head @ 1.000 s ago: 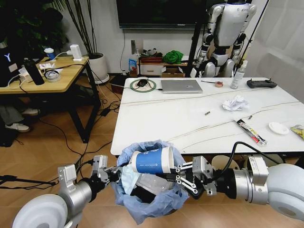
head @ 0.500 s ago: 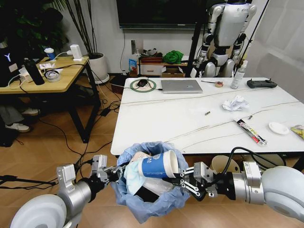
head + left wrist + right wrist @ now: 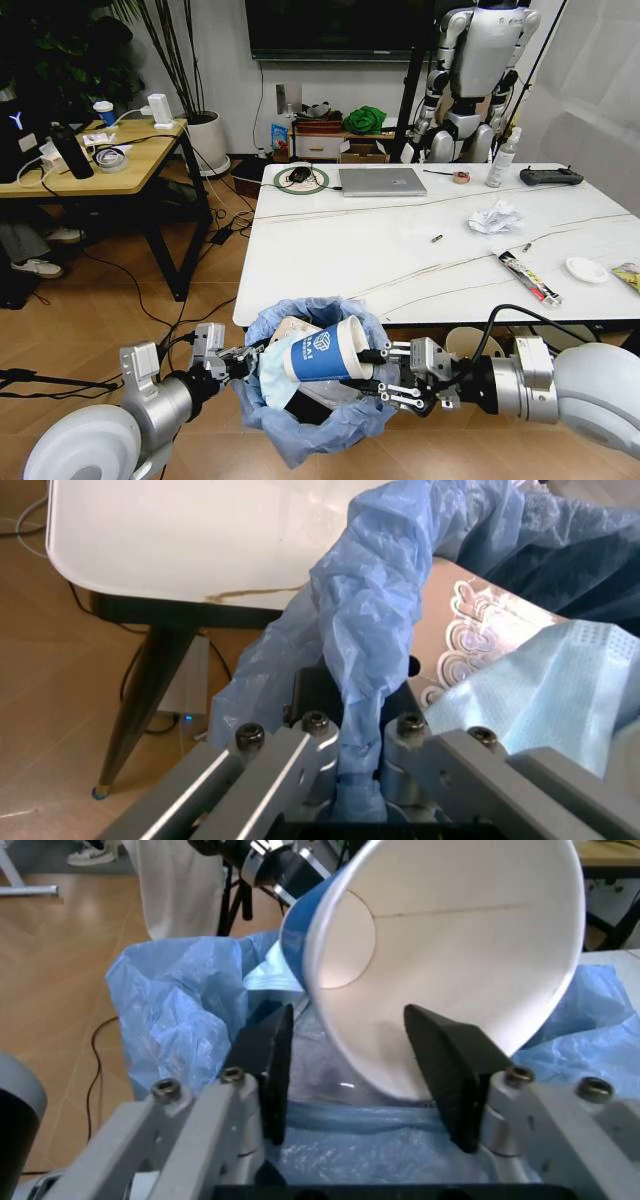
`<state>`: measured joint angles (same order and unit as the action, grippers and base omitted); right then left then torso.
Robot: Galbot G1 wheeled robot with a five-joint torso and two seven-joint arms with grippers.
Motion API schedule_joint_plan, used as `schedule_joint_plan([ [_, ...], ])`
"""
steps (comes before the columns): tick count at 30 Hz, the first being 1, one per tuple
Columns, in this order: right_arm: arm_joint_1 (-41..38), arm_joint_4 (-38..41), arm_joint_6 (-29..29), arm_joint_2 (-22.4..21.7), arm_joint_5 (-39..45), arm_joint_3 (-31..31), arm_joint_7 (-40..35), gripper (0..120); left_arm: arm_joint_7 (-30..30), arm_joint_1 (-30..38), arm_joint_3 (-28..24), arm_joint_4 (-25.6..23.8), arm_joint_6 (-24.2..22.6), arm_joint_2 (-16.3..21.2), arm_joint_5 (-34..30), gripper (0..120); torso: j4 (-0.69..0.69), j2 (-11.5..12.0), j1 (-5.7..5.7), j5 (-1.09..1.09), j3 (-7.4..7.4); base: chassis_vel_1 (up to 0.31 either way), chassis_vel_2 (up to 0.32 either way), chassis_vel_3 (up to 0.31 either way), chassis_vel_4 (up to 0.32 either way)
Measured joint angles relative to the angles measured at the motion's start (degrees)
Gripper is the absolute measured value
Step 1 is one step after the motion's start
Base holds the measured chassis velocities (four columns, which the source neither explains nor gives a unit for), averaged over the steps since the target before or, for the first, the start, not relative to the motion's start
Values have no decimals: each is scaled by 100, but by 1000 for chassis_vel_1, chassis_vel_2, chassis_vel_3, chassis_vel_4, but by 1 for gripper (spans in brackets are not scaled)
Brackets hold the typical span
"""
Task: Pick up the trash bin and place the trash from the table into it.
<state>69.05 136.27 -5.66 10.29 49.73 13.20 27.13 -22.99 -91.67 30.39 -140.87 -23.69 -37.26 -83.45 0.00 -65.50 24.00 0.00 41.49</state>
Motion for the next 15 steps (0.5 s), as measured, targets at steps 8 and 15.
schedule_joint_plan([
  [8, -38, 46, 53, -107, 99, 55, -1, 77, -12, 20, -20, 58, -8, -10, -1, 0, 0, 0, 0, 0, 0, 0, 0, 0, 0],
  [15, -135, 68, 101, -197, 233, 162, -62, 98, -11, -23, -38, 87, -22, -40, 48, 0, 0, 0, 0, 1, 0, 0, 0, 0, 0],
])
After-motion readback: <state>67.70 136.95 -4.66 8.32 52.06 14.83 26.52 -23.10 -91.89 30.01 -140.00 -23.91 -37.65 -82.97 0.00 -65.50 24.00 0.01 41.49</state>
